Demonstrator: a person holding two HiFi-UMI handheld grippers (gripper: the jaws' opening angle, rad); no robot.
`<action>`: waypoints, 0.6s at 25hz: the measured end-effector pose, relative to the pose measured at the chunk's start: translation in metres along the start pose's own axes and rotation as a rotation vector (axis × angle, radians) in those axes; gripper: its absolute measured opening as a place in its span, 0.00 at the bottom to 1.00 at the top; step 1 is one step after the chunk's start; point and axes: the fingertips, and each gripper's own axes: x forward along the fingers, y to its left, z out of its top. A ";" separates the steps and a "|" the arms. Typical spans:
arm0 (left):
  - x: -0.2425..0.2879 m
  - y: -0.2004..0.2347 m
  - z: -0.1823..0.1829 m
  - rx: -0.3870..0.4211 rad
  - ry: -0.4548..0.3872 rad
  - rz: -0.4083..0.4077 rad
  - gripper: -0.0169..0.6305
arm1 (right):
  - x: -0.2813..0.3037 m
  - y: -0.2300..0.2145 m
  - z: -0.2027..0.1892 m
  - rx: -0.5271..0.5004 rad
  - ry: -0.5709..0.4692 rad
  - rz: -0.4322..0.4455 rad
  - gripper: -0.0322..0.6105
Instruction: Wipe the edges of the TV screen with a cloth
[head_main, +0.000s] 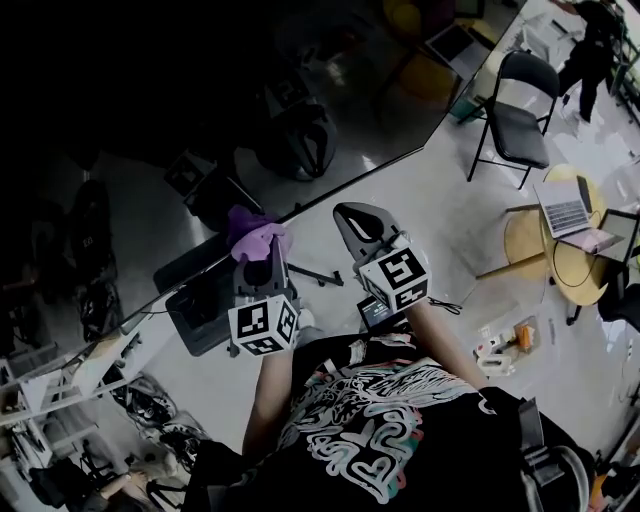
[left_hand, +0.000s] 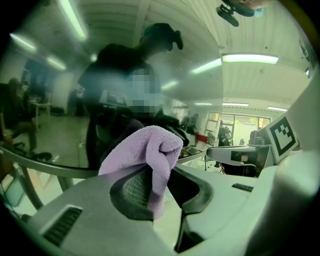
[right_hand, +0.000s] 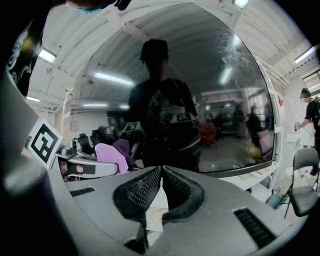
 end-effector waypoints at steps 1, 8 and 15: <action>0.002 -0.002 0.000 0.004 0.001 -0.003 0.16 | 0.000 -0.001 0.000 0.000 0.003 0.007 0.10; 0.010 -0.015 0.003 0.010 -0.003 0.002 0.16 | -0.001 -0.013 0.008 -0.018 -0.022 0.037 0.10; 0.023 -0.032 0.004 0.049 0.010 -0.021 0.16 | 0.000 -0.024 0.009 -0.004 -0.030 0.057 0.10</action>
